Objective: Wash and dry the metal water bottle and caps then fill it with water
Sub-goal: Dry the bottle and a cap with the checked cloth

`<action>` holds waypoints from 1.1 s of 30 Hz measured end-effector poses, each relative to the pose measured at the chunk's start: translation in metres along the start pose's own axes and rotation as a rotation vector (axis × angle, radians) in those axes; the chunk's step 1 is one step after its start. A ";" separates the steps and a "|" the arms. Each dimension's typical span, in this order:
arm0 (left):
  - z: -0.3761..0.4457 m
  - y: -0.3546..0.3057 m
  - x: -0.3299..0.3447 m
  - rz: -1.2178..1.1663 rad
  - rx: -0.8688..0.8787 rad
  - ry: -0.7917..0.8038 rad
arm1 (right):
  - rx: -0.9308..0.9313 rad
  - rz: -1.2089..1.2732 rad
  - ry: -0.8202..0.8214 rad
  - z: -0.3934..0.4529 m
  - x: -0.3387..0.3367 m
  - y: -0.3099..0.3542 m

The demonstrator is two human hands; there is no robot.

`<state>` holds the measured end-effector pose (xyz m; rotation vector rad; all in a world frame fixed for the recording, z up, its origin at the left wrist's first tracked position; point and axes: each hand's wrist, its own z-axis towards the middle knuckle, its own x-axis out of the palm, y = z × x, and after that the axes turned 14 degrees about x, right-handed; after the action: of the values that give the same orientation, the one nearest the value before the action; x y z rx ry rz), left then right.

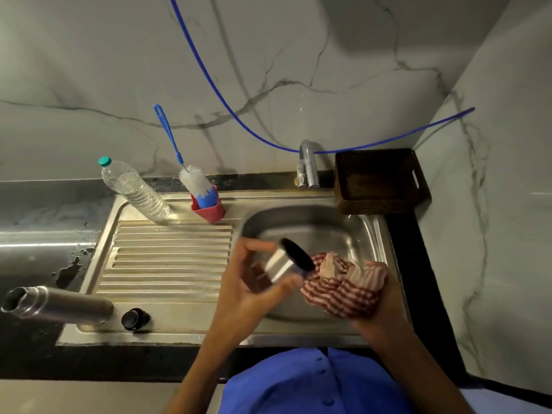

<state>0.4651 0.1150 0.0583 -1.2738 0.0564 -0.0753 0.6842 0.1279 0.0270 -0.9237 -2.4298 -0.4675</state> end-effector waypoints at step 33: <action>0.026 0.001 0.010 0.558 0.198 0.278 | -0.881 -1.073 -0.093 -0.010 0.057 -0.030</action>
<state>0.4769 0.1394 0.0652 -1.0053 0.6252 0.2198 0.6302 0.1317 0.0629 0.2384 -2.6086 -1.9780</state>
